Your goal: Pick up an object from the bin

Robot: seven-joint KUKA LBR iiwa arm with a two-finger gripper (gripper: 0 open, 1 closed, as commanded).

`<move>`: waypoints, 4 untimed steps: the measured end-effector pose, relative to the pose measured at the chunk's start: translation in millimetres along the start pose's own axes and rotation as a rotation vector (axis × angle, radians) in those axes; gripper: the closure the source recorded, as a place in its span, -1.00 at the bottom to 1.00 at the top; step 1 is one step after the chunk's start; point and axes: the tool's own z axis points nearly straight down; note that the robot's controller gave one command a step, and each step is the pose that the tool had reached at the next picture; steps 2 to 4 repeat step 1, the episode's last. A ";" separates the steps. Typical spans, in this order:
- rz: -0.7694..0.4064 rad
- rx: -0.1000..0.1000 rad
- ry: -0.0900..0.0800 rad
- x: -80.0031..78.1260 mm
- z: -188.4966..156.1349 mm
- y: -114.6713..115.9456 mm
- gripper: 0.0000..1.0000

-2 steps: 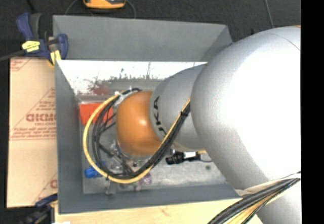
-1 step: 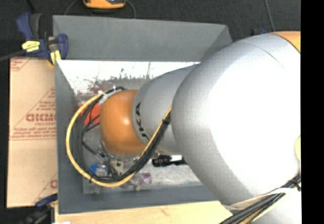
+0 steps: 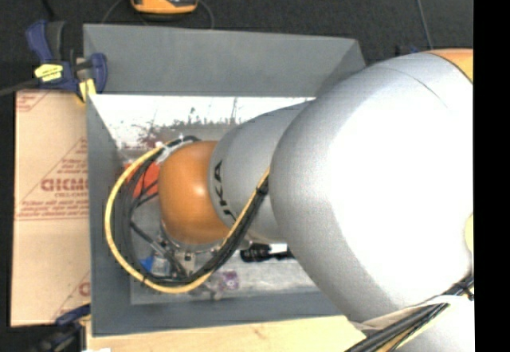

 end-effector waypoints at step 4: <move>0.010 -0.003 -0.006 -8.4 -142.5 -4.6 1.00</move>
Offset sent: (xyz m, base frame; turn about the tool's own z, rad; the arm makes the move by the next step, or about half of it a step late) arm 0.0040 -0.0065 0.1372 0.0143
